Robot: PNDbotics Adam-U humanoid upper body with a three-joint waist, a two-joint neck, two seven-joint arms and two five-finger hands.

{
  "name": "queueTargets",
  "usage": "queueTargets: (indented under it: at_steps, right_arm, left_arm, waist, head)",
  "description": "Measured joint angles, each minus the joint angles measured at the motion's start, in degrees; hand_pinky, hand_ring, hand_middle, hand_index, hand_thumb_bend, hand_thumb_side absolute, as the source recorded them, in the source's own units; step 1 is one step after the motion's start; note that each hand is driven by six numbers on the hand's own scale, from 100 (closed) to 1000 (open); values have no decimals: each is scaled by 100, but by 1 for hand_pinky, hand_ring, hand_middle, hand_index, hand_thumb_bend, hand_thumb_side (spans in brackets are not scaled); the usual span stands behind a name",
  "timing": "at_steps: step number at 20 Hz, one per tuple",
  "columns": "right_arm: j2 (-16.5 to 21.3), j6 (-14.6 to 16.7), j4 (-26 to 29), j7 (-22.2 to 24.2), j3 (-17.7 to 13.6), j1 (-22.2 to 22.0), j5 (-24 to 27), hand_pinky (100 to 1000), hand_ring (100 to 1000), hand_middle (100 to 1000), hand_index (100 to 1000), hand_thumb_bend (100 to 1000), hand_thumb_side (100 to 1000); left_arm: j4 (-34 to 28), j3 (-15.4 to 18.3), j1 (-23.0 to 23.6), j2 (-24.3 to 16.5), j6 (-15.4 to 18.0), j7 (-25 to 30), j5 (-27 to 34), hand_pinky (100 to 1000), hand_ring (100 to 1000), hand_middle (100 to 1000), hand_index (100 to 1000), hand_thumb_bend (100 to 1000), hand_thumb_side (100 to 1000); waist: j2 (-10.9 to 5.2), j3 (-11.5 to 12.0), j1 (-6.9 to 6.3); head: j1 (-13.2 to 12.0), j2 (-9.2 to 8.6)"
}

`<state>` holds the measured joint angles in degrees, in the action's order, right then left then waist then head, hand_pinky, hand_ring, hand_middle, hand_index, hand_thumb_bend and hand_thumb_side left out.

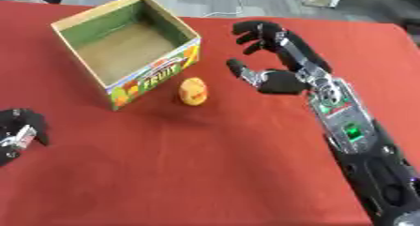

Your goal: Pick up objects on the table and place them in the box.

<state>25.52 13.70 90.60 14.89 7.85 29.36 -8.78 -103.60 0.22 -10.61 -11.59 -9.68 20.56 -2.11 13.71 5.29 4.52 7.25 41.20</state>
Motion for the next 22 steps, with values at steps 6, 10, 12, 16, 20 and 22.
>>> queueTargets:
  at_steps: [6, 10, 12, 16, 20, 22]
  right_arm:
    - [33, 108, -482, 193, 190, 344, -273, 700, 790, 805, 879, 476, 475]
    - [20, 153, -892, 222, 272, 553, -523, 704, 794, 811, 879, 490, 481]
    - [-26, 195, -1084, 222, 305, 658, -657, 705, 794, 811, 879, 490, 484]
    - [-130, 293, -1437, 247, 389, 858, -883, 707, 794, 811, 878, 490, 486]
    - [-232, 404, -1769, 278, 459, 1007, -1117, 707, 793, 808, 877, 486, 490]
    - [-287, 453, -1922, 288, 486, 1058, -1215, 708, 793, 807, 876, 487, 493]
  left_arm:
    - [0, -20, 0, 0, 4, 17, 0, 513, 476, 492, 510, 161, 361]
    - [1, -35, 0, 0, 2, 32, 0, 513, 476, 492, 511, 161, 361]
    - [1, -39, 0, 0, 3, 46, 0, 513, 476, 492, 511, 160, 361]
    - [2, -67, 0, 0, 9, 59, 0, 513, 476, 492, 511, 160, 361]
    - [2, -68, -1, 0, 11, 62, 0, 513, 476, 492, 511, 161, 362]
    - [3, -70, -1, 0, 10, 65, 0, 513, 477, 492, 511, 161, 362]
  waist:
    - [-26, 40, 0]
    - [-31, 70, 0]
    - [-34, 79, -1]
    - [-49, 107, -1]
    - [-56, 141, 0]
    - [-57, 143, 1]
  head:
    - [4, 0]
    - [41, 0]
    - [52, 0]
    - [77, 0]
    - [95, 0]
    - [98, 1]
